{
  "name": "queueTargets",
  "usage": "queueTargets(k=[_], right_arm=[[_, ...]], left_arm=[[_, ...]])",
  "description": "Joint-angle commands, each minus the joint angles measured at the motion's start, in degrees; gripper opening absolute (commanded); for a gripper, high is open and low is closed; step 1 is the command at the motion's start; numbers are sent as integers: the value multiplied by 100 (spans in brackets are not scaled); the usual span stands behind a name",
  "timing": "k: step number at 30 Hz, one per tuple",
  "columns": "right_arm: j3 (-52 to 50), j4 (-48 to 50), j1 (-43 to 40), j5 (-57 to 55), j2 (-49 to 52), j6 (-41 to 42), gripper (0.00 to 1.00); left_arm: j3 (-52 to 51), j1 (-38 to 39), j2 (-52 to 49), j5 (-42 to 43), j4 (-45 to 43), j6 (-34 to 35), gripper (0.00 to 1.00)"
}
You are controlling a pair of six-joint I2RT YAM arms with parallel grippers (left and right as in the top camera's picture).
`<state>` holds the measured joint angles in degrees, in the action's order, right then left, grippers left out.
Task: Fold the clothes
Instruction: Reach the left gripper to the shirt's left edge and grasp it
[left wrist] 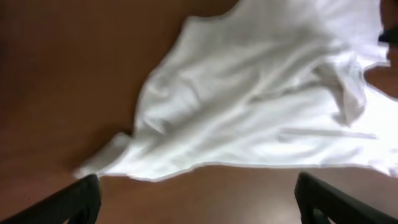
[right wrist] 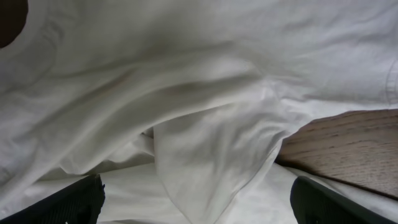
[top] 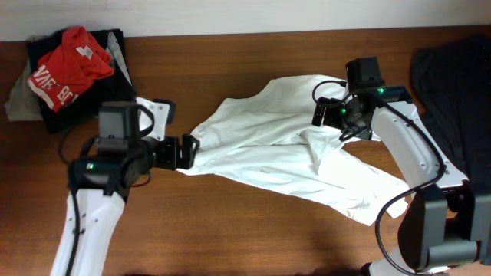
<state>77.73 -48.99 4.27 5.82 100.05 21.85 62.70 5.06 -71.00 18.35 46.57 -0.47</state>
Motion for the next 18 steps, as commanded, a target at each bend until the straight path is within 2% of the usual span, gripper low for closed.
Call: queueTargets(k=[1, 5, 6, 7, 8, 9, 12, 18], right_arm=[[4, 35, -17, -50, 63, -39, 99], [4, 35, -17, -52, 63, -39, 99], [4, 35, -17, -52, 63, -39, 99], [4, 35, -17, -52, 63, -39, 99], [4, 35, -17, -52, 63, -39, 99], [4, 39, -17, -52, 63, -39, 99], [4, 57, -17, -52, 63, -39, 99], [4, 52, -17, -52, 63, -39, 99]], left_arm=[[79, 20, -627, -326, 468, 542, 99], [79, 22, -1563, -619, 894, 927, 99], [79, 22, -1670, -623, 955, 925, 95], [79, 22, -1786, -627, 1023, 925, 78], [79, 22, -1858, -632, 1064, 927, 70], [79, 22, -1974, -678, 1082, 927, 68], [76, 20, -2262, -1189, 955, 931, 69], [72, 20, -2949, -1220, 592, 986, 69]])
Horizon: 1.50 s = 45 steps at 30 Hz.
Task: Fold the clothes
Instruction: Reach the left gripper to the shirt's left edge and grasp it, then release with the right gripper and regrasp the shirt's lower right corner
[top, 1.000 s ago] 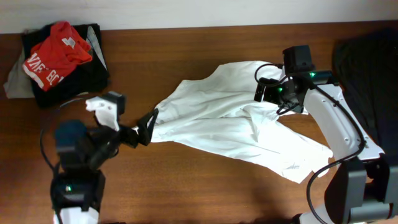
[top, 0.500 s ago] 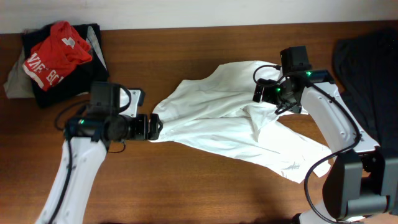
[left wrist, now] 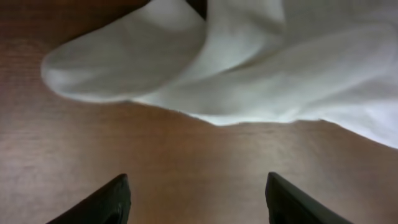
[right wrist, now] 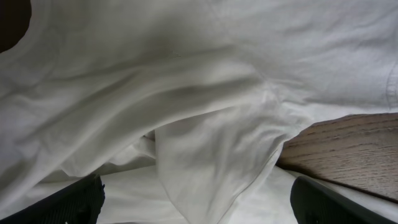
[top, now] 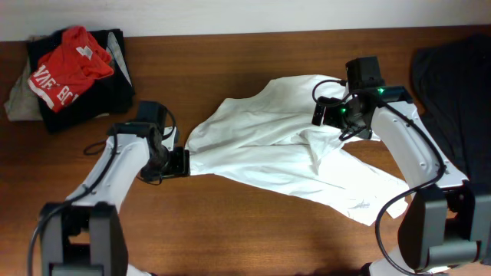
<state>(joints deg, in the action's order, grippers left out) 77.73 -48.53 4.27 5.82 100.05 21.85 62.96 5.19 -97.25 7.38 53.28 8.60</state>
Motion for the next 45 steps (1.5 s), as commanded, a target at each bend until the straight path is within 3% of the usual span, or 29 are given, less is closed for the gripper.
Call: queueTargets(k=[1, 9, 16, 18, 22, 23, 24, 28, 32, 37, 42, 45], right_arm=[[4, 9, -17, -52, 63, -39, 99], [4, 11, -17, -52, 63, -39, 99], [4, 39, -17, -55, 63, -39, 99], [4, 57, -17, -52, 63, -39, 99], [4, 57, -17, -55, 63, -39, 99], [4, 55, -17, -55, 63, -39, 99], [4, -13, -26, -52, 61, -26, 99], [7, -577, -356, -192, -332, 651, 99], [4, -1408, -710, -236, -1060, 680, 99], [-15, -2647, -778, -1637, -1932, 1637, 99], [-997, -2640, -1106, -1692, -2006, 1370, 98], [-1563, -2000, -1530, -398, -2006, -240, 99]], left_arm=[[46, 7, -417, -120, -146, 76, 69], [46, 7, -839, -168, -874, 55, 64], [48, 13, -1113, -188, -986, -50, 61], [48, 13, -1110, -188, -1003, -50, 34], [55, 52, -1110, -188, -1001, -50, 28], [55, 72, -1106, -190, -999, -50, 20], [55, 94, -1095, -188, -994, -48, 2], [83, 94, -1084, -190, -979, -24, 1], [107, 94, -1084, -186, -984, 87, 1], [107, 94, -1084, -181, -999, 103, 1], [107, 94, -1084, -74, -1014, 105, 1], [107, 96, -1084, 37, -1025, 103, 1]])
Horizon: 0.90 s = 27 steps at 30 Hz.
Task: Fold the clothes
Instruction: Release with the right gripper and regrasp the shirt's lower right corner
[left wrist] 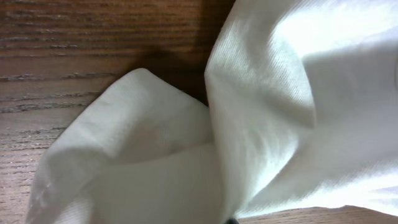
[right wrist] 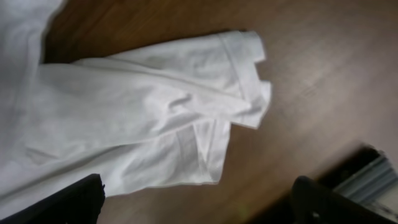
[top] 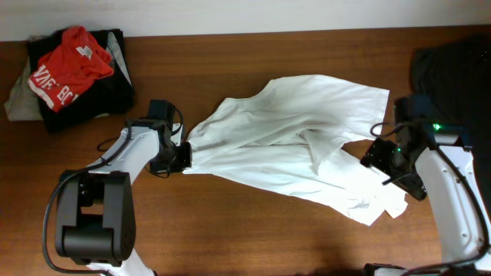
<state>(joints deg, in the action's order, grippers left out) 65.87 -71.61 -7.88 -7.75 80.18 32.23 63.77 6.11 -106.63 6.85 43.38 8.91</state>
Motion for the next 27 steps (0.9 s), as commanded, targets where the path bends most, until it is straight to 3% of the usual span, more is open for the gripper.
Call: queueTargets(k=[1, 4, 6, 8, 15, 20, 27], right_arm=[[-494, 356, -363, 1329, -9, -1596, 99], [-909, 354, -376, 1668, 2, -1716, 91], [-1154, 363, -378, 1681, 2, -1456, 79], [-1528, 568, -378, 1681, 2, -1117, 74], [-2269, 1425, -378, 1683, 2, -772, 68], [-2277, 1665, -378, 1681, 13, -772, 50], [-2483, 1814, -378, 1676, 136, -640, 46]], left_arm=[[26, 2, -146, 177, -52, 72, 1], [26, 2, -146, 280, -101, 72, 1], [26, 2, -146, 280, -127, 72, 1], [26, 2, -146, 280, -118, 72, 1], [26, 2, -146, 280, -138, 72, 1], [26, 2, -146, 278, -140, 70, 1], [26, 2, -146, 278, -179, 70, 1]])
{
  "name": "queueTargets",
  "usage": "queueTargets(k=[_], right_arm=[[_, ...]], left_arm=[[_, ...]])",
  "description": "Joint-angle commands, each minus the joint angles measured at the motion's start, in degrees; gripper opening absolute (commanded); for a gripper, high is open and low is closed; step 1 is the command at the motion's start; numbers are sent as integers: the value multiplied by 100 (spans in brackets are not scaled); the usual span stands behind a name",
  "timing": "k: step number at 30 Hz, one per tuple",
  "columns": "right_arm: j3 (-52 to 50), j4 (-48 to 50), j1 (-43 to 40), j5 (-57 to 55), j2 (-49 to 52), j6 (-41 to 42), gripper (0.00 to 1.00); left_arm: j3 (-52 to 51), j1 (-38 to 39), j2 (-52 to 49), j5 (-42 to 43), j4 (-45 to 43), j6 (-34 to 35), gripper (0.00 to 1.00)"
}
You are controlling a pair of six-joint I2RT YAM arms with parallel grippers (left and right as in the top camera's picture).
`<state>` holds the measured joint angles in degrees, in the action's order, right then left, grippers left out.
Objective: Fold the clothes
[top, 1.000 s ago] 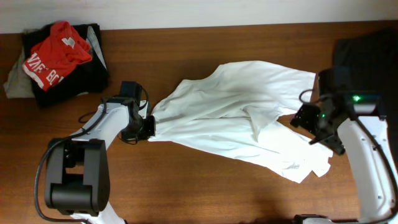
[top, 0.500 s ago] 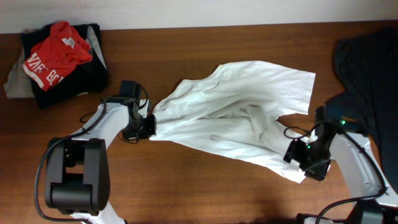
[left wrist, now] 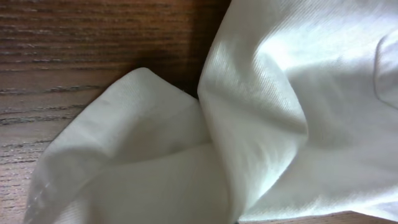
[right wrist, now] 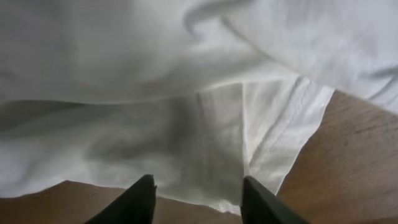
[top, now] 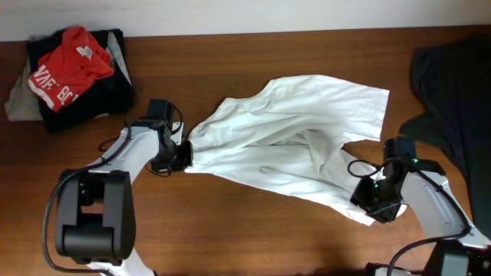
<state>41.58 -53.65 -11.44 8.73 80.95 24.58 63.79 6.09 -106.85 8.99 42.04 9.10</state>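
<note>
A crumpled white shirt lies across the middle of the wooden table. My left gripper sits at the shirt's left tip; in the left wrist view the white cloth fills the frame and hides the fingers, which are shut on it. My right gripper is low at the shirt's front right corner. In the right wrist view it is open, its dark fingers standing either side of the shirt's hem.
A pile with a red shirt on dark clothes lies at the back left corner. A dark garment covers the right edge of the table. Bare wood shows in front of the shirt and between it and the pile.
My right gripper has moved from beside the shirt's right sleeve down to its front right corner, and now stands open over the hem. The left gripper has stayed at the left tip.
My left gripper was open short of the shirt's left tip, the right one over the shirt's middle. The left then stood open at the tip, later buried in cloth there. The right left the middle for the right side, and is now at the front corner.
</note>
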Motion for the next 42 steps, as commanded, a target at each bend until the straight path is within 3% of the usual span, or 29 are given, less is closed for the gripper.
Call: queueTargets(k=[1, 4, 6, 12, 18, 24, 30, 35, 39, 42], right_arm=[[-55, 17, -22, 31, 59, 125, 44], [-48, 20, -22, 0, 59, 127, 16], [-4, 13, -22, -57, 57, 129, 4], [935, -597, -22, -79, 20, 125, 4], [2487, -1403, -22, -98, -352, -83, 4], [5053, -2194, -22, -122, -817, -485, 4], [7661, -3182, -22, -188, -828, -511, 4], [8317, -3403, -22, -188, -828, -529, 4], [8314, -3421, -22, -190, -765, -529, 4], [8314, -3464, -22, -188, -584, -531, 4]], left_arm=[[24, 4, -125, 63, -46, 50, 1], [24, 4, -125, 66, -44, 50, 2], [24, 4, -125, 63, -46, 52, 1], [55, 4, 122, 66, 68, 55, 1], [345, 4, 1895, 63, 341, 72, 1], [1604, 4, 3773, -214, 1093, 330, 1], [3163, 4, 4162, -474, 2090, 232, 1], [3727, 4, 4162, -588, 2378, 151, 15], [3724, 4, 3987, -586, 2487, 107, 16], [3724, 4, 3591, -573, 2763, 111, 8]])
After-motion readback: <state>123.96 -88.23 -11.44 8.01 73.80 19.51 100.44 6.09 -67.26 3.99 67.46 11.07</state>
